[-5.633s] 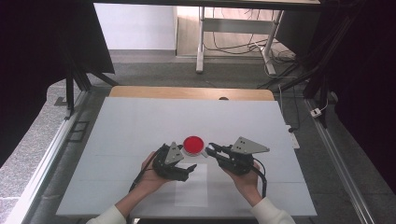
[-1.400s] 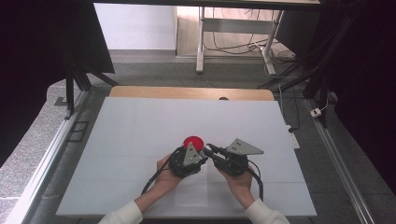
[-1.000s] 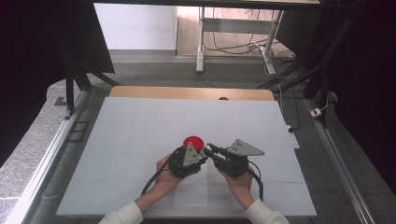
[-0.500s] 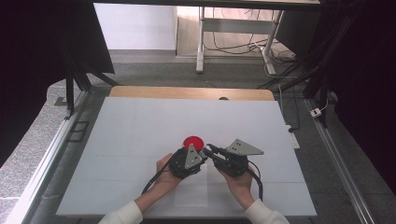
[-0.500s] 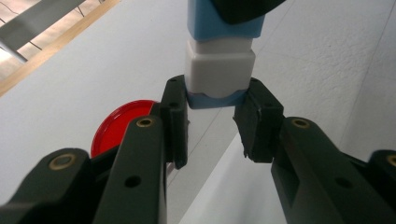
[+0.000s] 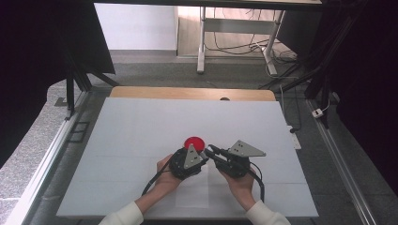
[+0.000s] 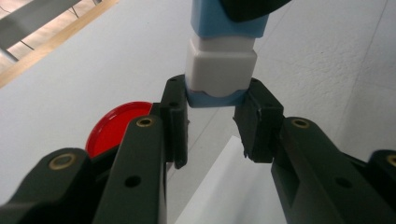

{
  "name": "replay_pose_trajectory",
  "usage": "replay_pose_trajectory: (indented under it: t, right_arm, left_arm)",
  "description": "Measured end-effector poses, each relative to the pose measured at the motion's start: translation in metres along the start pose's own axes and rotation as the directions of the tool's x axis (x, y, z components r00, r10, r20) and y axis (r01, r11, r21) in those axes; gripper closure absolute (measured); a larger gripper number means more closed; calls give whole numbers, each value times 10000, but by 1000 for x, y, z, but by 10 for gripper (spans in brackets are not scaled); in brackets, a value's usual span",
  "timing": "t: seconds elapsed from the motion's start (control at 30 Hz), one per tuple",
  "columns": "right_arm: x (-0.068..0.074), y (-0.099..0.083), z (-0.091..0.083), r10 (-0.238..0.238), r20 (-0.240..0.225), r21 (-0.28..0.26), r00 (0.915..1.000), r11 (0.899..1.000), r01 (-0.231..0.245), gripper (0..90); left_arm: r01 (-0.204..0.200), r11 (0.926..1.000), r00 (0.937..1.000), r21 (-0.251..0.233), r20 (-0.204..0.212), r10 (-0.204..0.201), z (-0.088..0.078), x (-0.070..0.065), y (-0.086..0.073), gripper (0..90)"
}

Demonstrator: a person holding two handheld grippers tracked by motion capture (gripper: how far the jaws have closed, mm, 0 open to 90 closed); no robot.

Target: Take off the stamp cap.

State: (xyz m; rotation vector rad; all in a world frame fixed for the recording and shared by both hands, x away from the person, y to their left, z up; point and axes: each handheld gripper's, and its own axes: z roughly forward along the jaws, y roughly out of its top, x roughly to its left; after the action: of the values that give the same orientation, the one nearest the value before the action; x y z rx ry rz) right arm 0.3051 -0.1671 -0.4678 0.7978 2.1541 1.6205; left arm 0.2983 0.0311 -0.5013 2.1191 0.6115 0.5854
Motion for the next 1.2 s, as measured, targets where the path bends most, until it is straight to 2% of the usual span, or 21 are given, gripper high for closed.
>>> replay_pose_trajectory:
  t: [0.27,0.33,0.4,0.43,0.47,0.5,0.53,0.57,0.63,0.73,0.93,1.2]
  right_arm:
    - [2,-1,-1,-17,111,43,9999,10000,17,750]
    - [2,-1,-1,-38,116,50,9999,10000,37,750]
    - [2,0,-2,-50,96,64,9999,10000,49,750]
    - [2,0,-2,-69,93,83,9999,9999,68,750]
    - [2,0,-2,-78,87,35,9999,10000,78,751]
    - [1,2,-4,-197,306,-77,9993,9998,199,751]
    - [0,5,-7,-321,447,-162,9985,9993,328,751]
    - [-4,8,-10,-230,471,-266,9986,9994,243,751]
    - [-11,11,-17,206,483,-526,9986,9985,-180,751]
    - [-18,11,-21,473,541,-585,9974,9973,-441,751]
    - [-17,10,-19,299,440,-412,9986,9988,-281,750]
    - [-18,9,-18,302,325,-325,9990,9990,-292,750]
  left_arm:
    - [609,9981,9971,-133,459,-602,1,3,-2,654]
    - [437,9990,9986,-86,294,-434,1,1,-2,654]
    - [444,9990,9985,-98,327,-441,1,1,-2,654]
    - [208,9998,9996,61,173,-209,1,0,-1,654]
    - [-184,9992,9998,356,-78,187,3,-1,-3,656]
    - [-435,9973,9988,591,-190,447,6,-2,-5,656]
    - [-341,9976,9993,602,-125,349,7,-2,-7,656]
    - [-214,9983,9997,539,-76,218,8,-1,-8,656]
    - [-77,9994,10000,335,26,76,6,1,-7,656]
    - [85,9997,9999,235,123,-88,5,3,-7,656]
    - [199,9997,9995,116,249,-201,3,5,-8,654]
    - [398,9992,9989,-69,254,-396,-5,11,-11,653]
